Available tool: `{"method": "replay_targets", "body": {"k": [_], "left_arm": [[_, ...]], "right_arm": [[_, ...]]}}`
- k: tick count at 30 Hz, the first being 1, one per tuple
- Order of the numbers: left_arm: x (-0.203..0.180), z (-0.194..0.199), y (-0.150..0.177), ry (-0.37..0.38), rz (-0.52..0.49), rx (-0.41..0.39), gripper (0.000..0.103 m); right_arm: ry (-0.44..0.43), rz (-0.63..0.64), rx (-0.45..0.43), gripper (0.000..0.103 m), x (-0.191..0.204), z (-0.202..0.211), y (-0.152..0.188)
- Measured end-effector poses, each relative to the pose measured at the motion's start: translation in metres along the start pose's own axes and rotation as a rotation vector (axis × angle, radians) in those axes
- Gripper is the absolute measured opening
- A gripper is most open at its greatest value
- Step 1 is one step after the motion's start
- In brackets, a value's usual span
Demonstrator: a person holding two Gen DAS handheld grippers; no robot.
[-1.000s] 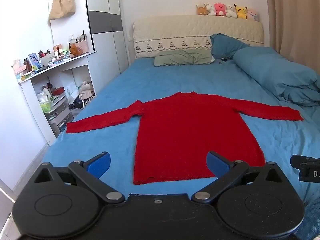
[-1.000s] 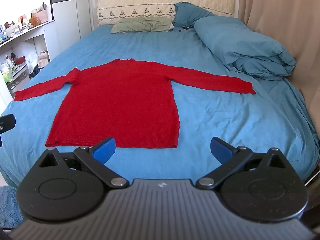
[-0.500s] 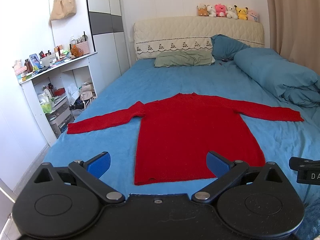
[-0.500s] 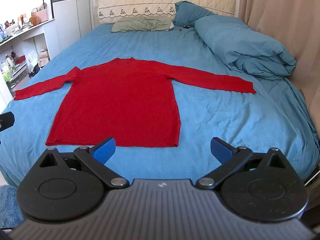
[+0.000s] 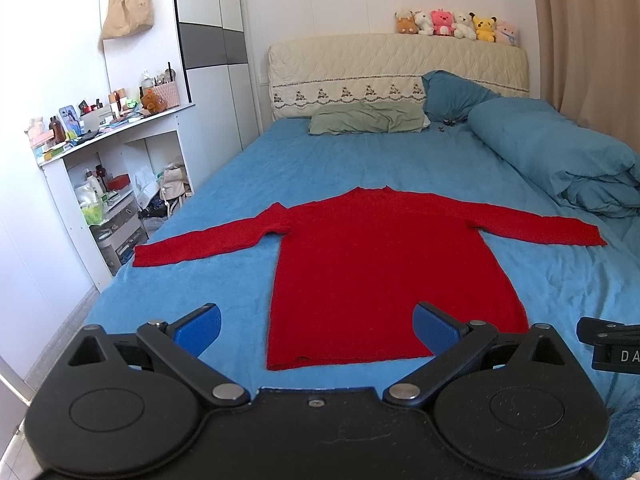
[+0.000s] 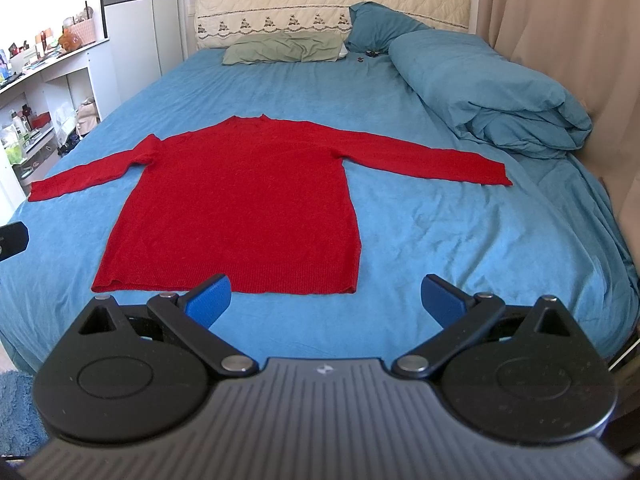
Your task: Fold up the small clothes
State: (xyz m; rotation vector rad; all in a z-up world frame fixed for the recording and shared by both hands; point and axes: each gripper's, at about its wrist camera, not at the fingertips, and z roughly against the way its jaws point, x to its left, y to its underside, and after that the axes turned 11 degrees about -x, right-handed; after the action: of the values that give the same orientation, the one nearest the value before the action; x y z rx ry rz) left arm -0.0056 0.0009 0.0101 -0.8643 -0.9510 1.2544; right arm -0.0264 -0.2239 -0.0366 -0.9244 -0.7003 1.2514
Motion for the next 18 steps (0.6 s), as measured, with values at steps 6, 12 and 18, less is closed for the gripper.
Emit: {"method": "replay_targets", "body": {"k": [6, 12, 18], "left_arm": [[-0.0005, -0.0003, -0.0007, 0.001, -0.001, 0.000, 0.103], [-0.0005, -0.0015, -0.0004, 0.010, 0.008, 0.003, 0.103], [-0.0018, -0.0008, 0.0003, 0.001, 0.002, -0.002, 0.103]], "right_arm": [[0.000, 0.000, 0.001, 0.103, -0.0001, -0.0001, 0.0004], [-0.001, -0.001, 0.000, 0.103, -0.0010, 0.0014, 0.0011], [-0.001, -0.001, 0.001, 0.103, -0.0009, 0.0014, 0.0011]]}}
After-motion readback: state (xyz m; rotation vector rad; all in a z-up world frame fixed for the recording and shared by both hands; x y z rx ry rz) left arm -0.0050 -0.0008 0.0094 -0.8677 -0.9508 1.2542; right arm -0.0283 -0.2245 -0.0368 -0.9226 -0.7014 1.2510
